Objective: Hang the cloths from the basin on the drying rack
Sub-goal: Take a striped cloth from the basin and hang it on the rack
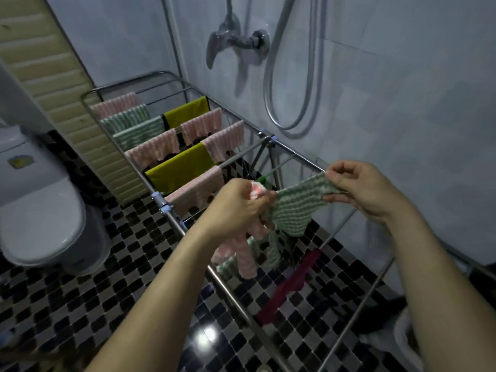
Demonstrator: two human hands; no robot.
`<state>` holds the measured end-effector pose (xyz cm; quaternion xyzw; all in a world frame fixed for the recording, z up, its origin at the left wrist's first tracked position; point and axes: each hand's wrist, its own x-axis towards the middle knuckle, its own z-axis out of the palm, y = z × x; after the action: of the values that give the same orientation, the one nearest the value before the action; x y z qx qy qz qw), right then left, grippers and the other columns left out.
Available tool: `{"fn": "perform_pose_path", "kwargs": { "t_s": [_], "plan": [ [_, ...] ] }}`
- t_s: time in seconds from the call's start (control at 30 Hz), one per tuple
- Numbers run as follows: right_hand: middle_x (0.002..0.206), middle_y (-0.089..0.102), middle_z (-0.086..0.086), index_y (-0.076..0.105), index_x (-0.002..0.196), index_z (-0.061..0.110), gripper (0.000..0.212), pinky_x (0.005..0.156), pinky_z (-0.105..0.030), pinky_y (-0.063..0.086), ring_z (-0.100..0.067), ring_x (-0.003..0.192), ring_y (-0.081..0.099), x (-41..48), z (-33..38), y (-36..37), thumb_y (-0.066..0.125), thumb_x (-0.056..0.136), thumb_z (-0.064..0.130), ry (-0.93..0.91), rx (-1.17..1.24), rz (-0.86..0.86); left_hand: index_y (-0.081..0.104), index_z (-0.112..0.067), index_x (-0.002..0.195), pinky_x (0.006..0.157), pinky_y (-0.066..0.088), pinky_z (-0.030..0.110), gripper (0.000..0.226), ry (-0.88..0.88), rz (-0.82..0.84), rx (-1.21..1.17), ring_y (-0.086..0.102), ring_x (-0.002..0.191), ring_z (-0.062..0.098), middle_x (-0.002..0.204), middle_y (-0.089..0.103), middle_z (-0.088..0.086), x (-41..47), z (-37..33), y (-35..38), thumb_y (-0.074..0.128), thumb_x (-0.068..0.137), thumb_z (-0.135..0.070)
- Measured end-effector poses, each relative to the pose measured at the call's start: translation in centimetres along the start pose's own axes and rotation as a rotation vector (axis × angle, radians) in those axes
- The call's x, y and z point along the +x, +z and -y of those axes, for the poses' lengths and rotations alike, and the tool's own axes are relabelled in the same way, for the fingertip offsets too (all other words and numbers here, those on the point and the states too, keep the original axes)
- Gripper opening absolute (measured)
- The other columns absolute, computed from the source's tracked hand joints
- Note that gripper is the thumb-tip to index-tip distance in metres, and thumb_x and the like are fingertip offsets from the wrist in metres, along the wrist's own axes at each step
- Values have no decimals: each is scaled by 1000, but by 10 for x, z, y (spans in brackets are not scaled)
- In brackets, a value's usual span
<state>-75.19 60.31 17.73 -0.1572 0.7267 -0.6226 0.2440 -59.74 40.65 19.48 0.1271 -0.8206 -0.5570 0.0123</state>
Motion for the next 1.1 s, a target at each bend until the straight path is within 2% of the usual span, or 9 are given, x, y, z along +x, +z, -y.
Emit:
{"fn": "perform_pose_path", "kwargs": {
  "t_s": [0.13, 0.27, 0.37, 0.5, 0.63, 0.73, 0.83, 1.0, 1.1],
  "plan": [
    [75, 65, -2, 66, 82, 13, 15, 64, -17, 56, -4, 64, 65, 23, -10, -25, 60, 91, 3, -48, -77, -78, 65, 0, 92, 59, 55, 32, 12, -63, 66, -27, 65, 58, 15, 72, 71, 7, 28, 3, 27, 62, 92, -12],
    [85, 71, -1, 70, 98, 15, 31, 77, -16, 54, -6, 76, 67, 25, -10, -50, 71, 78, -8, -51, -240, -6, 58, 4, 97, 58, 54, 43, 12, -99, 149, -99, 63, 50, 26, 61, 67, 9, 43, 5, 50, 56, 93, -8],
    [77, 67, 1, 70, 90, 13, 32, 69, -8, 47, -6, 70, 61, 18, -11, -60, 67, 76, -15, -48, -393, -164, 62, 1, 92, 53, 54, 39, 13, -46, 150, -82, 63, 48, 27, 59, 67, 9, 56, 5, 59, 57, 94, -11],
    [67, 61, 0, 66, 72, 17, 31, 55, -12, 41, -13, 62, 51, 28, -21, -57, 64, 77, -13, -47, -457, -354, 63, -13, 73, 49, 50, 29, 23, 69, 38, 156, 65, 49, 16, 56, 67, 1, 77, 5, 61, 60, 93, -23],
    [65, 62, -3, 66, 66, 22, 32, 63, -26, 44, -17, 64, 53, 47, -37, -63, 62, 73, -9, -24, -493, -401, 59, -15, 70, 57, 51, 29, 28, 127, -41, 392, 63, 56, 11, 65, 67, -1, 89, 6, 70, 56, 95, -26],
    [57, 54, 2, 68, 69, 15, 24, 52, -16, 35, -3, 52, 44, 55, -41, -70, 65, 74, -8, -39, -451, -431, 60, -17, 80, 59, 51, 24, 20, 178, -53, 518, 62, 61, 10, 73, 66, -2, 84, 0, 83, 53, 97, -24],
    [55, 49, 1, 70, 77, 6, 16, 45, -10, 29, 2, 41, 39, 54, -49, -82, 65, 76, -9, -61, -401, -463, 62, -16, 85, 60, 55, 31, 18, 217, -51, 611, 63, 61, 16, 72, 65, 0, 80, -3, 103, 48, 95, -16],
    [61, 57, -5, 64, 67, 16, 30, 52, -15, 38, 2, 48, 47, 20, -95, -117, 62, 76, -13, 41, -524, -456, 61, -22, 96, 65, 55, 32, 17, 177, 164, 864, 64, 72, 19, 86, 68, 1, 61, -1, 170, 50, 94, -9],
    [71, 63, -6, 62, 64, 19, 30, 65, -27, 46, -18, 69, 59, 4, -125, -127, 60, 78, -7, 137, -726, -401, 59, -15, 121, 81, 51, 39, 27, 81, 488, 997, 64, 102, 28, 119, 65, 10, 60, 7, 199, 46, 97, -13]
  ]
}}
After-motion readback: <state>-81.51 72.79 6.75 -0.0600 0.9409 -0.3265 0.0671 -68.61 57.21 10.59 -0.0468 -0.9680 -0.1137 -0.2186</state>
